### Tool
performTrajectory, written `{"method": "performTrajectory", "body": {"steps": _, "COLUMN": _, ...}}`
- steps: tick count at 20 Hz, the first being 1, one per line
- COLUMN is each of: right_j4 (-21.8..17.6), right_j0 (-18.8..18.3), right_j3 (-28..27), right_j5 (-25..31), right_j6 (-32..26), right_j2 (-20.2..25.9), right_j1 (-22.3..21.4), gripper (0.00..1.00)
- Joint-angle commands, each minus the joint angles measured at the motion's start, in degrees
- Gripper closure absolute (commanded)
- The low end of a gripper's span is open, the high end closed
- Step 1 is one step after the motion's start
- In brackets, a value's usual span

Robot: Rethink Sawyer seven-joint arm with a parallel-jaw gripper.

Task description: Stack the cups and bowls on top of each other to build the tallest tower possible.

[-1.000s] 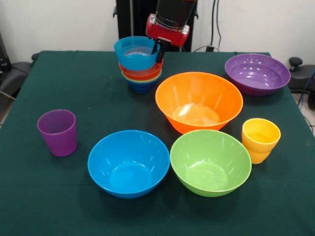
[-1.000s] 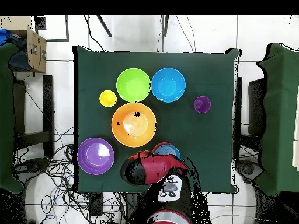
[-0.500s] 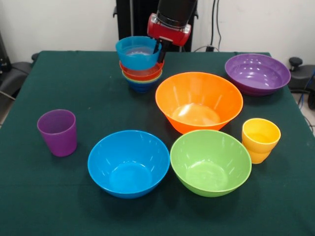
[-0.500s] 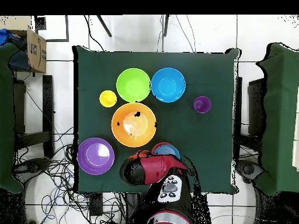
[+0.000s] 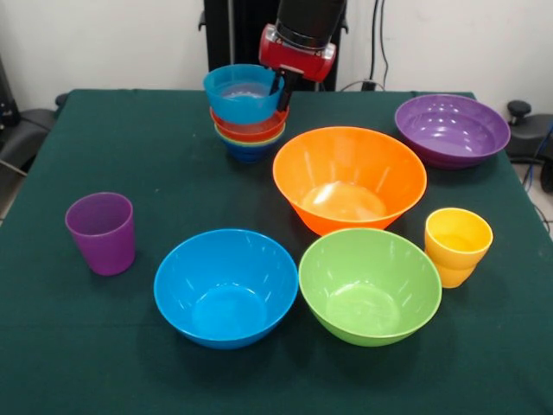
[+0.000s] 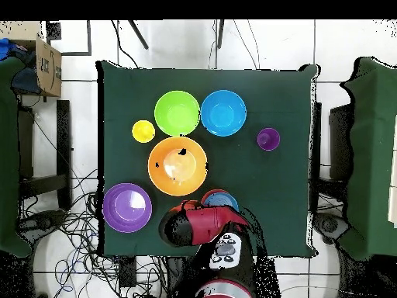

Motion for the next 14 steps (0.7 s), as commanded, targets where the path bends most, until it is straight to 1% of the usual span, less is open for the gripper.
{"method": "performTrajectory", "body": {"steps": 1, "right_j4": 1.53, "right_j0": -1.05, "right_j3": 1.07, "right_j5": -5.83, "right_j6": 7.56, "right_j2": 6.86, "right_j1": 3.17, "gripper": 1.00}}
{"method": "performTrajectory", "body": {"steps": 7, "right_j4": 1.64, "right_j0": -0.85, "right_j3": 0.65, "right_j5": -9.52, "right_j6": 8.57, "right_j2": 6.45, "right_j1": 5.93, "gripper": 1.00}}
{"method": "performTrajectory", "body": {"steps": 14, "right_j4": 2.12, "right_j0": -0.50, "right_j3": 0.53, "right_j5": -9.10, "right_j6": 8.28, "right_j2": 6.19, "right_j1": 5.80, "gripper": 1.00}}
